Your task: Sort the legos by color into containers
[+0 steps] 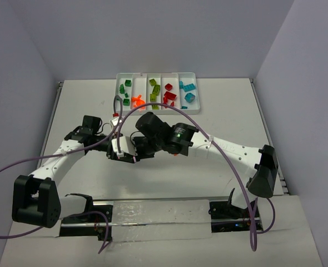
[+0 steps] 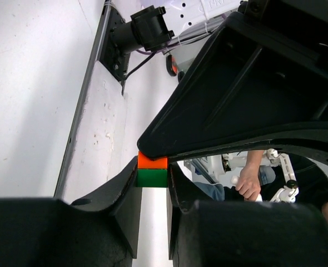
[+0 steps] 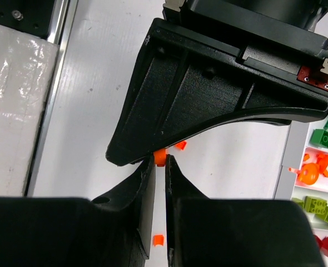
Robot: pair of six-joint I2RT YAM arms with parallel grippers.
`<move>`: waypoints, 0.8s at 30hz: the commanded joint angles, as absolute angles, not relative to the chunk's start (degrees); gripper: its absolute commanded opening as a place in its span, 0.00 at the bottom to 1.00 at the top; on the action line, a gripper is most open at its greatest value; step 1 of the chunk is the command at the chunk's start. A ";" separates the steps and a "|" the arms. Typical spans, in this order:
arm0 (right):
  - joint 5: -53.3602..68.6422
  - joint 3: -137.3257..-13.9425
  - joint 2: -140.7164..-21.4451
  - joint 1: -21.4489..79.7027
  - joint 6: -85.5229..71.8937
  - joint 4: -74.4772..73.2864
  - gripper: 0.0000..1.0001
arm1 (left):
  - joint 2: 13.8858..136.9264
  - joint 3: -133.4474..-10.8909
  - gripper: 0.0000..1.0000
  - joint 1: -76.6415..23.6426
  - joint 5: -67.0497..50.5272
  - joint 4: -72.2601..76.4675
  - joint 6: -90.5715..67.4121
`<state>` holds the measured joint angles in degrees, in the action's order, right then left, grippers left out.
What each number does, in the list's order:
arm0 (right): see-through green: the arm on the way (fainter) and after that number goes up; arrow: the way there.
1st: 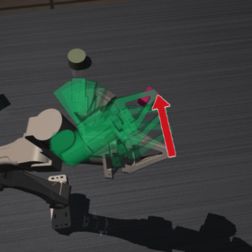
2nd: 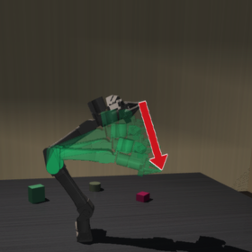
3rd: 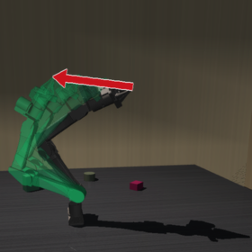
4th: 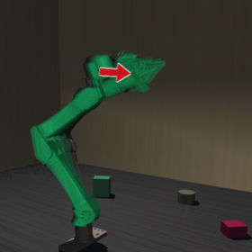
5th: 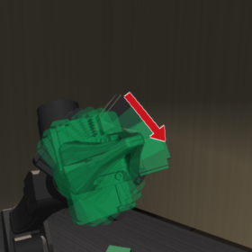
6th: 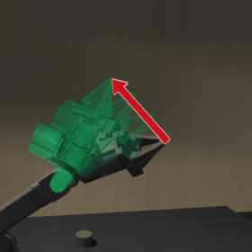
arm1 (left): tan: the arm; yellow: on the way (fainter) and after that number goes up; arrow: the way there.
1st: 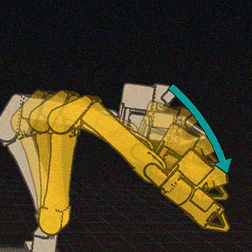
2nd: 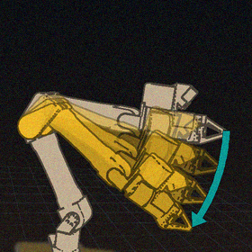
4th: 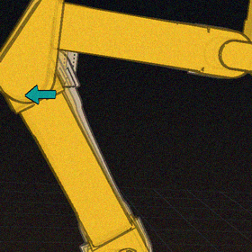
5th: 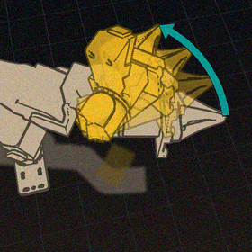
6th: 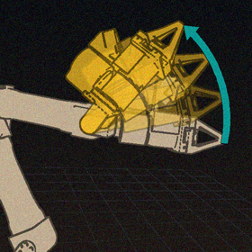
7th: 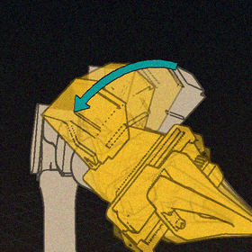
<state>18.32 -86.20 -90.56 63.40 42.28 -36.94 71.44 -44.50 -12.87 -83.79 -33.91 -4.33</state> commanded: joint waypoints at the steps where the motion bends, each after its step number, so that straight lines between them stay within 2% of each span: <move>1: 16.86 -84.81 -87.71 63.01 42.46 -36.21 0.00 | 70.31 -43.49 0.00 -11.40 -96.86 -29.08 -6.59; 10: 14.92 -83.11 -84.76 58.72 42.89 -36.72 0.00 | 71.23 -42.35 0.00 -7.64 -96.84 -28.36 -6.02; 19: 14.41 -80.10 -81.59 53.80 43.17 -36.83 0.00 | 74.52 -44.38 0.00 -4.62 -96.27 -33.82 -0.04; 21: 14.25 -79.64 -81.28 52.92 43.24 -36.63 0.00 | 76.04 -47.45 0.00 -3.97 -93.91 -36.86 4.84; 23: 13.68 -79.17 -81.29 51.67 43.11 -35.57 0.00 | 78.51 -52.07 0.00 -3.24 -88.05 -46.48 16.66; 24: 13.57 -79.13 -81.75 51.06 42.38 -34.88 0.00 | 82.15 -58.33 0.00 -3.15 -84.90 -50.91 21.77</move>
<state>14.54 -79.91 -83.22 52.80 43.13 -36.05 76.89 -45.79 -4.29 -84.76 -37.68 3.35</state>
